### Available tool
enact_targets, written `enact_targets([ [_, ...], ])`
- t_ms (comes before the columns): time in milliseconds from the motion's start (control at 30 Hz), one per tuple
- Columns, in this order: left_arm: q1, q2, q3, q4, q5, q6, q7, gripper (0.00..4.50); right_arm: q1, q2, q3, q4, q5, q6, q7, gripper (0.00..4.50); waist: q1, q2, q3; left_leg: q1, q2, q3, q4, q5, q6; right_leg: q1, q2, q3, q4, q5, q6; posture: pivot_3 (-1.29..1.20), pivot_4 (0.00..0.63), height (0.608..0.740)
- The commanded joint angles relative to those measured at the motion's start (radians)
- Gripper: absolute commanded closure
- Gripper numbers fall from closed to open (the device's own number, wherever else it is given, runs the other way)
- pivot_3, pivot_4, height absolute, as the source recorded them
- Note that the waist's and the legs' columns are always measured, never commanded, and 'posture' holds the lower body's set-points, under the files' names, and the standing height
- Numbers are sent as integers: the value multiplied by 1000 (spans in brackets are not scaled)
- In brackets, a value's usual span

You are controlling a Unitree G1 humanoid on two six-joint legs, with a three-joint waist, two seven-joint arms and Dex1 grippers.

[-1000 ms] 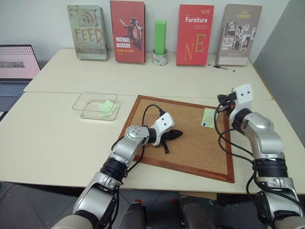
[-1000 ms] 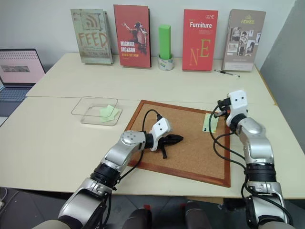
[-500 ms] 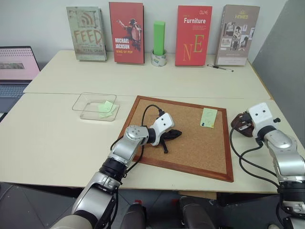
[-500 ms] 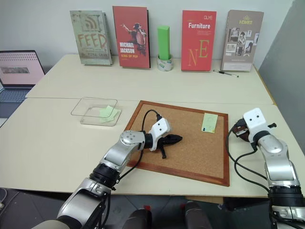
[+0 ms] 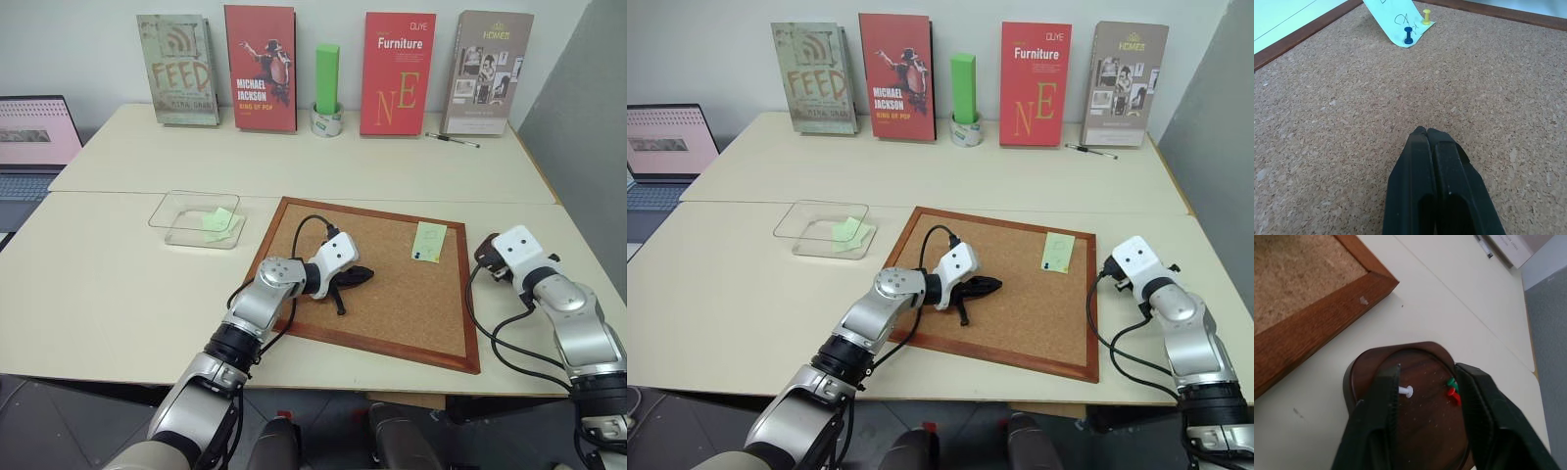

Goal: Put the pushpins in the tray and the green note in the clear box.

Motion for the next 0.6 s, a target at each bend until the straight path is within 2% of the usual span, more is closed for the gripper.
enact_targets([
  [33, 1, 8, -12, 10, 22, 6, 3, 4500, -4, -15, -59, -82, 13, -1, -10, 2058, 0, 0, 0, 0, 0, 0, 0, 0, 0, 0, 0, 0, 0, 0, 0, 0, 150, 740],
  [167, -5, 8, -8, 24, 24, 0, 9, 4500, 17, 59, -151, -238, 161, 74, 18, 2058, -1, 0, 0, 0, 0, 0, 0, 0, 0, 0, 0, 0, 0, 0, 0, 0, 150, 740],
  [267, -6, 9, -8, 27, 25, -3, 11, 4500, 73, 122, -169, -343, 269, 153, 60, 2058, -1, 0, 0, 1, 0, -1, 0, 0, 0, 1, 0, -1, 0, 0, 0, 0, 150, 740],
  [467, -14, 9, -7, 40, 26, -11, 14, 4500, 132, 254, -144, -395, 338, 191, 24, 2058, -2, 0, 0, 2, 0, -1, 0, 0, 0, 3, 0, 0, -1, 0, 0, 0, 150, 740],
  [600, -17, 6, -7, 46, 25, -15, 18, 4500, 119, 291, -108, -365, 329, 176, 12, 2058, -3, 0, 0, 3, 0, -1, 0, 0, 0, 3, 0, 0, -1, -1, -1, 0, 150, 740],
])
